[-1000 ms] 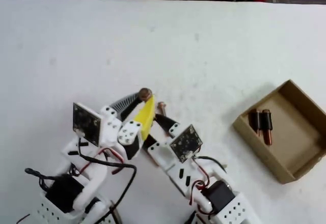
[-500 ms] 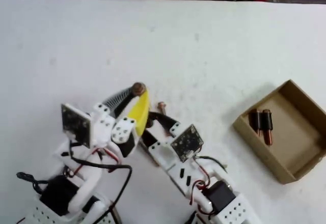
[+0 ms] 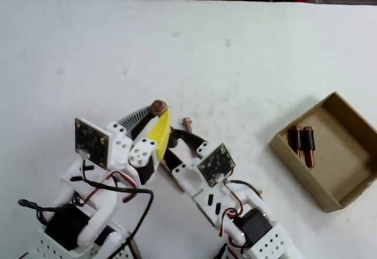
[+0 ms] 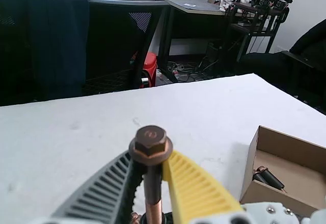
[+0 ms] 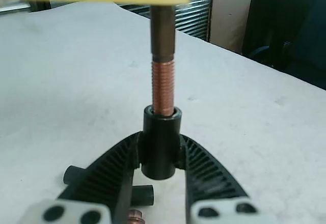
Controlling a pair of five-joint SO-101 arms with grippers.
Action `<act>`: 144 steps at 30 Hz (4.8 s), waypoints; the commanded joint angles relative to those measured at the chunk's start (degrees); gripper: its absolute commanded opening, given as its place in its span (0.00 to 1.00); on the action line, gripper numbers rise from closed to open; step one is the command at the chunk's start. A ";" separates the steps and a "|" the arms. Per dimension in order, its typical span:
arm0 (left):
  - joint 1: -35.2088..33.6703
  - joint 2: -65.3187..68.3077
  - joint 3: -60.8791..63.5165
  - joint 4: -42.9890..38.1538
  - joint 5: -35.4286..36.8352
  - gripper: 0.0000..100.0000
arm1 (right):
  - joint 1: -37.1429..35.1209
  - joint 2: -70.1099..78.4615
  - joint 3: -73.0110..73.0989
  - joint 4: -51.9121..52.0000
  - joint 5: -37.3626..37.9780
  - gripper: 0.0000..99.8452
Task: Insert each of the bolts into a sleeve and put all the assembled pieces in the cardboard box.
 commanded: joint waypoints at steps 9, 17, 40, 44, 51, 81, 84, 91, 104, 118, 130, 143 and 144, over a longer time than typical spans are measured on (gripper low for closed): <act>-0.31 -0.66 -3.25 5.36 0.09 0.02 | -0.31 -0.92 0.44 0.04 0.62 0.02; -0.75 -0.66 0.70 5.80 -0.26 0.02 | -0.31 -0.92 0.44 0.04 0.62 0.02; -4.88 -0.66 5.19 3.69 -0.44 0.11 | 0.92 -0.92 0.44 -0.04 0.62 0.02; -4.79 -0.66 5.36 3.96 -0.35 0.23 | 0.92 -0.92 0.44 -0.04 0.62 0.02; -4.88 -0.66 5.36 3.96 -0.35 0.24 | 0.92 -0.92 0.44 -0.04 0.62 0.02; -26.24 -0.75 2.90 18.81 -8.62 0.02 | 19.47 -0.92 -18.81 21.14 0.62 0.02; -26.24 -0.75 5.89 19.25 -8.70 0.02 | 23.78 -0.84 -24.79 25.98 0.70 0.02; -26.24 -0.75 16.26 14.15 -8.97 0.02 | 28.97 5.14 -38.07 33.36 6.33 0.02; -33.54 -0.75 18.81 14.42 -8.97 0.02 | 53.49 52.09 -66.46 35.38 6.68 0.02; -34.07 -1.01 16.09 14.68 -9.05 0.02 | 61.93 81.45 -70.86 19.56 16.18 0.02; -34.24 -14.81 18.11 20.31 -9.05 0.02 | 61.76 96.75 -80.26 20.35 22.86 0.02; -34.33 -14.99 20.66 20.31 -8.79 0.02 | 69.32 108.53 -90.46 27.30 25.23 0.02; -34.33 -14.99 20.75 20.13 -8.70 0.02 | 69.85 108.09 -90.90 28.26 25.23 0.02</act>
